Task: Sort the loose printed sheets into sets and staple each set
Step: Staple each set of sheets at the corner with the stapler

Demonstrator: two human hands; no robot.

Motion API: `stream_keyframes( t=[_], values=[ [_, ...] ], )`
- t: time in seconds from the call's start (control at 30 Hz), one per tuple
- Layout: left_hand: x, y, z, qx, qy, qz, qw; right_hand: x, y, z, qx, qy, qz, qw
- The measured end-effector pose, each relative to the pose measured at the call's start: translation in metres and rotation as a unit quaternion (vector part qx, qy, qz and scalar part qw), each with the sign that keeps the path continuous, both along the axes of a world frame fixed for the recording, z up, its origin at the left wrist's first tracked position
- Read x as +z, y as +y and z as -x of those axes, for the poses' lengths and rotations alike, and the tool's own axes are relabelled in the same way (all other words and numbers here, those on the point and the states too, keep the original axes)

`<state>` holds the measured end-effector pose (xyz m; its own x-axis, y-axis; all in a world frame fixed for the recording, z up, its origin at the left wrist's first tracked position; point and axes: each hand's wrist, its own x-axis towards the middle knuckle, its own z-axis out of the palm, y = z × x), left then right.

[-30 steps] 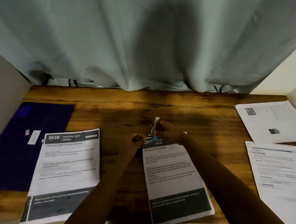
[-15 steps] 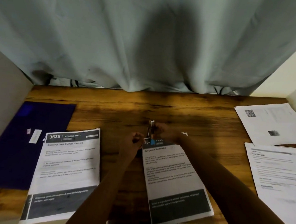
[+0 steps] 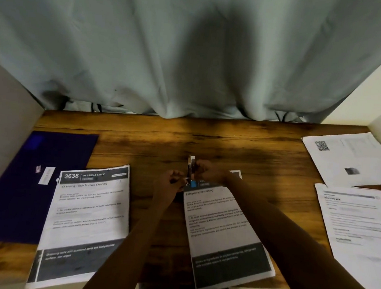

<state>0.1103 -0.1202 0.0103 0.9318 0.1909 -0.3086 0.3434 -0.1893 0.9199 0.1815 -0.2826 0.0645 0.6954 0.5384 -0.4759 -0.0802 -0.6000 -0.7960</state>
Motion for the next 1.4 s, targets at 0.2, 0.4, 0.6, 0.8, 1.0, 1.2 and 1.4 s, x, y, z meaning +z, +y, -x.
stream_keyframes(
  t=[0.2,0.4,0.6,0.8,1.0,1.2,1.4],
  values=[
    [0.005,-0.002,0.002,-0.001,-0.001,-0.005,1.000,-0.001,0.000,0.003,-0.011,-0.010,0.002,1.000],
    [0.008,-0.004,0.008,-0.070,0.037,-0.037,0.996,-0.006,0.000,0.008,-0.054,-0.022,-0.017,0.998],
    [0.012,-0.014,0.010,-0.042,0.000,-0.071,0.997,-0.012,0.005,0.011,-0.076,-0.054,0.003,0.996],
    [0.014,-0.017,0.011,-0.039,0.001,-0.065,0.997,-0.013,0.004,0.013,-0.088,-0.076,0.011,0.993],
    [0.002,-0.015,0.012,-0.015,0.068,0.027,0.997,-0.007,-0.004,0.015,-0.073,-0.067,-0.058,0.993],
    [-0.005,-0.023,0.012,0.020,0.084,0.027,0.996,0.004,-0.034,0.007,-0.166,-0.194,0.002,0.967],
    [-0.009,-0.027,0.009,0.034,0.102,0.000,0.994,-0.024,-0.102,0.017,-0.188,-0.296,0.276,0.895]
  ],
)
